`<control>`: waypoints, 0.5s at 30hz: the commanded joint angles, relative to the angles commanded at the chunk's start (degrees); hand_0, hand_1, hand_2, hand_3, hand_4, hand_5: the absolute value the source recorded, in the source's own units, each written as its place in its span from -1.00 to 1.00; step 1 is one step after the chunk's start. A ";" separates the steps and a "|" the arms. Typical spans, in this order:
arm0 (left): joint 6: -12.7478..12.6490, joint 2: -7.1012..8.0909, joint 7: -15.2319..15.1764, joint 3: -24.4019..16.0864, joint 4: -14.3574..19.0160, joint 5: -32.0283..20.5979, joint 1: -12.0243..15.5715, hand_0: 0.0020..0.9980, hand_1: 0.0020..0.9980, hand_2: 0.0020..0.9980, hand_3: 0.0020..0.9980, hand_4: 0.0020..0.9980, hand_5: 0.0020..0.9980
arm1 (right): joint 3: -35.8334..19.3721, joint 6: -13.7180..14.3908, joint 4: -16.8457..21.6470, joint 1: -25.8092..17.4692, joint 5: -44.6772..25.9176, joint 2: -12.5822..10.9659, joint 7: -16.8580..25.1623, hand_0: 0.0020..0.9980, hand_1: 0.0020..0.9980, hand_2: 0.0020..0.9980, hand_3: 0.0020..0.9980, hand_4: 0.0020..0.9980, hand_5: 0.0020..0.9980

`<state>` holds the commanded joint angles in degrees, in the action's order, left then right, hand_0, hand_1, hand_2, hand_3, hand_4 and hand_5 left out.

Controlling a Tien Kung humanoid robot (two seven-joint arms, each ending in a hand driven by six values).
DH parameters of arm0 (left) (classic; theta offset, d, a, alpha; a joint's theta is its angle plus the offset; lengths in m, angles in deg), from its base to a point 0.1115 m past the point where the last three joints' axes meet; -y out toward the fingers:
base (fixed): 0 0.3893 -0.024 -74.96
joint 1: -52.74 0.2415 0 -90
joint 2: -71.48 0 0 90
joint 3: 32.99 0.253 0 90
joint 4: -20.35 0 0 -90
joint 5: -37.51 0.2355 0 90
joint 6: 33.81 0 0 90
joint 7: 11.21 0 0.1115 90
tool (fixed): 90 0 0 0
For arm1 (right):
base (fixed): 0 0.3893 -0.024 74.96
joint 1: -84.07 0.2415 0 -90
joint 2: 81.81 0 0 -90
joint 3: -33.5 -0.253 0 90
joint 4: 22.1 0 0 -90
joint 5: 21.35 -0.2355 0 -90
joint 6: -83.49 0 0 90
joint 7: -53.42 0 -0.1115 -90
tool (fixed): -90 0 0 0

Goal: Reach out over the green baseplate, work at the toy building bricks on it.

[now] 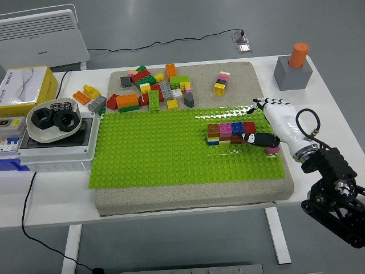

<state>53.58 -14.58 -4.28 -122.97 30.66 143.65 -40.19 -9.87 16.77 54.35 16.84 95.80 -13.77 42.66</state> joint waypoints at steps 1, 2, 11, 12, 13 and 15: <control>-0.01 0.00 0.01 0.04 0.00 -0.01 0.00 0.38 -0.31 0.03 0.10 0.52 0.64 | -0.53 0.25 0.29 -0.23 -0.71 0.01 0.28 0.66 0.67 0.73 0.24 0.86 0.06; -0.01 0.00 0.03 0.08 0.00 -0.02 0.00 0.38 -0.31 0.03 0.10 0.52 0.64 | -0.95 0.54 0.48 -0.47 -1.58 0.05 0.58 0.66 0.67 0.73 0.24 0.86 0.06; -0.32 -0.55 2.48 3.49 0.00 -0.35 -0.89 0.37 -0.31 0.04 0.12 0.49 0.63 | -13.62 6.21 4.87 -10.43 -18.99 5.99 15.49 0.34 0.32 0.43 0.19 0.76 0.01; -0.52 -0.70 2.59 3.78 0.00 -0.65 -0.82 0.37 -0.31 0.04 0.12 0.49 0.63 | -15.39 5.84 5.87 -11.70 -20.93 6.52 17.38 0.34 0.32 0.43 0.19 0.76 0.01; -0.68 -0.82 2.64 3.89 0.00 -0.86 -0.75 0.37 -0.31 0.04 0.12 0.49 0.63 | -17.27 5.50 6.62 -12.74 -22.99 6.76 19.43 0.34 0.32 0.43 0.19 0.76 0.01; -1.03 -1.00 2.56 4.10 0.00 -1.52 -0.62 0.37 -0.31 0.04 0.06 0.49 0.61 | -20.17 4.81 7.78 -13.93 -26.42 6.46 22.61 0.21 0.12 0.29 0.13 0.76 0.00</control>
<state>52.55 -15.58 -1.72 -118.87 30.66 142.13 -40.81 -30.04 21.58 62.13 2.91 69.38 -7.31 65.27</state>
